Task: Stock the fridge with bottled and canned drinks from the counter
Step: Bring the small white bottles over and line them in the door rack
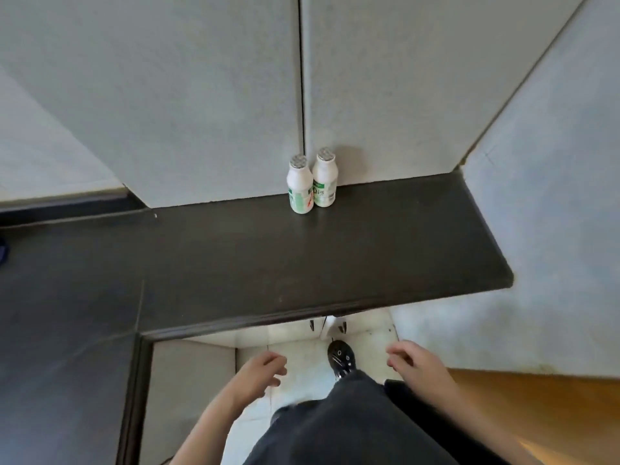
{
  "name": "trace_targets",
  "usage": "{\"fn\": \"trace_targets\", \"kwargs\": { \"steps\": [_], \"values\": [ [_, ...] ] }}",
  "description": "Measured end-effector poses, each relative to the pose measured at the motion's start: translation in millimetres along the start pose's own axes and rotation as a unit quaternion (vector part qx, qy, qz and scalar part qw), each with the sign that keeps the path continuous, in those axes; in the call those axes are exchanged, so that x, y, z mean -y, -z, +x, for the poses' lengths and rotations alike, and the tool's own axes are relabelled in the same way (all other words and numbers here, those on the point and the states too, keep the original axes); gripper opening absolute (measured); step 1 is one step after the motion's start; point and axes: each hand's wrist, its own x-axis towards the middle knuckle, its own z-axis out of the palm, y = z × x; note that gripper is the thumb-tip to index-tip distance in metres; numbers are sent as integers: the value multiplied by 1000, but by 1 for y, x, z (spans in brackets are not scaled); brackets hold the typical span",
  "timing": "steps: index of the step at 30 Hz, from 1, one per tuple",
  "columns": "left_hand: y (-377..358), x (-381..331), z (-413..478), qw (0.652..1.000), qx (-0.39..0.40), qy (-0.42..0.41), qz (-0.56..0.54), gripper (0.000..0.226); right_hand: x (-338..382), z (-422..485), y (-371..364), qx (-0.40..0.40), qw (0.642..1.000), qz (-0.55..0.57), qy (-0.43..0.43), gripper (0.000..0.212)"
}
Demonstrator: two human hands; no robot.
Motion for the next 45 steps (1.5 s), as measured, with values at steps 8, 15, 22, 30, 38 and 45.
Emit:
{"fn": "trace_targets", "kwargs": {
  "steps": [8,15,22,30,38,45],
  "values": [
    [42,-149,-2,918,-262,-181,-235,12,132,91,102,-57,971,31,232,15],
    [52,-236,28,862,-386,-324,-48,41,198,147,125,-164,927,-5,336,40],
    [57,-274,64,852,-367,-373,36,43,222,190,123,-138,915,-49,376,49],
    [55,-264,75,838,-415,-355,16,39,222,209,112,-188,903,-42,384,40],
    [44,-240,54,846,-432,-296,-103,46,210,217,105,-169,902,-24,396,41],
    [12,-184,5,826,-438,-274,-225,41,192,190,94,-129,923,94,351,32]
  ]
}}
